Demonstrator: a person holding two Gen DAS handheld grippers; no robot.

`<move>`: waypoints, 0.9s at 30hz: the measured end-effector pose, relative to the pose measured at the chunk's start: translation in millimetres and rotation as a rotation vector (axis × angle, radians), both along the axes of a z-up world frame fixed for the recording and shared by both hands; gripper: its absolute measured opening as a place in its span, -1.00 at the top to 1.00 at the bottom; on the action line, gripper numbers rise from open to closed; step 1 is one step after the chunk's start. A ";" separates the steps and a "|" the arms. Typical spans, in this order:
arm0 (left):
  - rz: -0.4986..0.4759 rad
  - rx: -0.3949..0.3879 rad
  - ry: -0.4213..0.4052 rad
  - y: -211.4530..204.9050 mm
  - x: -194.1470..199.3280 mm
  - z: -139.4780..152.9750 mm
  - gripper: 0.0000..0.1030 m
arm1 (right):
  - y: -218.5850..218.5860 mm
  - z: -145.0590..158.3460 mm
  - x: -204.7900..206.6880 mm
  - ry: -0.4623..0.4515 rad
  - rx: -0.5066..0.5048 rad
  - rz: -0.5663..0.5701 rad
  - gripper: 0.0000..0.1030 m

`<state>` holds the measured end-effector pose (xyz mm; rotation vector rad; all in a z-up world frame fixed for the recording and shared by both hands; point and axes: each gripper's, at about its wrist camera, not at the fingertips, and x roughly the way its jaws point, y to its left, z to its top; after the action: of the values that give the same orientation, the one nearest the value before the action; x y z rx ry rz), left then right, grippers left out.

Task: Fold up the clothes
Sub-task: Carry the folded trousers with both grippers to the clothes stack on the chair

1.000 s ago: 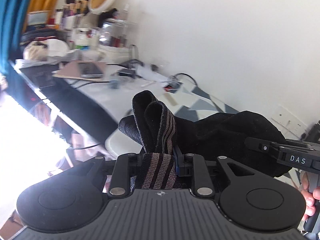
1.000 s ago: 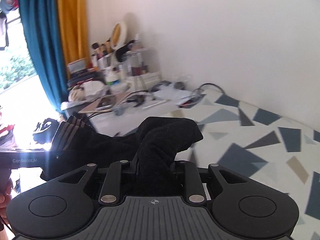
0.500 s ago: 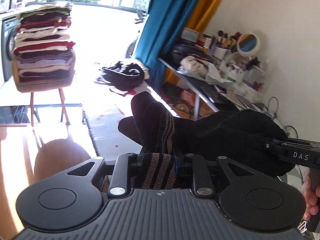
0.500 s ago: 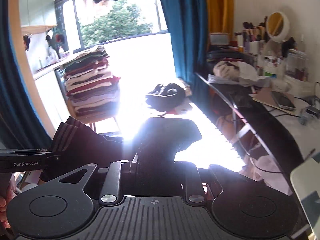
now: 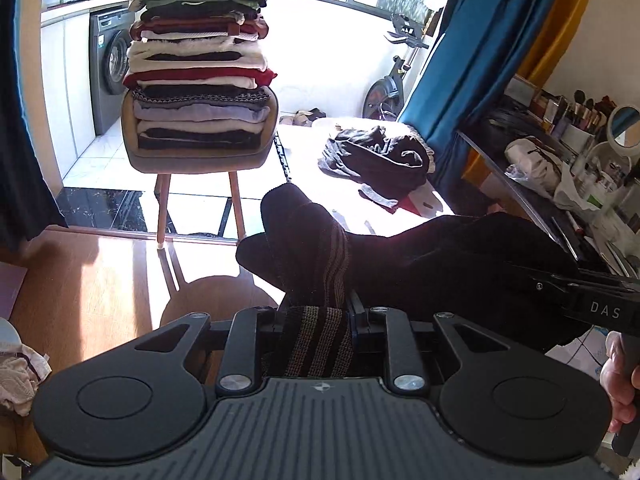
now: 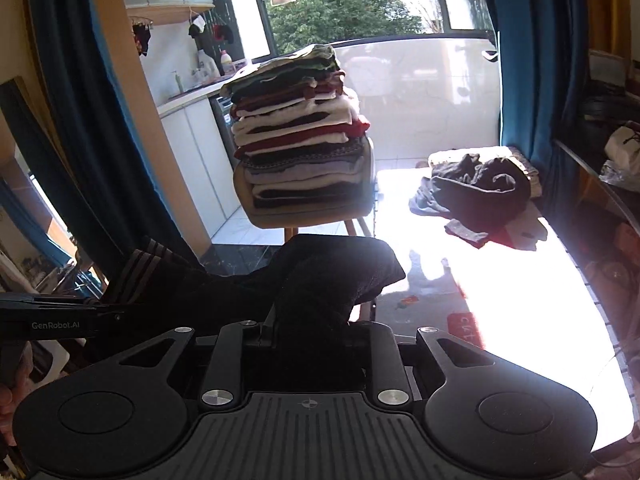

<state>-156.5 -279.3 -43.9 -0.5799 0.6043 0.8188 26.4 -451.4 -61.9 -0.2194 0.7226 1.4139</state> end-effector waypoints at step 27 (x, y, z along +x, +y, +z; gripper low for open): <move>-0.169 -0.006 -0.172 434.6 32.1 1.5 0.54 | 439.8 20.3 65.7 -0.032 -0.038 -0.205 0.61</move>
<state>-124.4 155.3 -42.4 -0.5897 0.4907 0.6011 92.1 -11.6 -41.6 -0.1914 0.7246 1.2004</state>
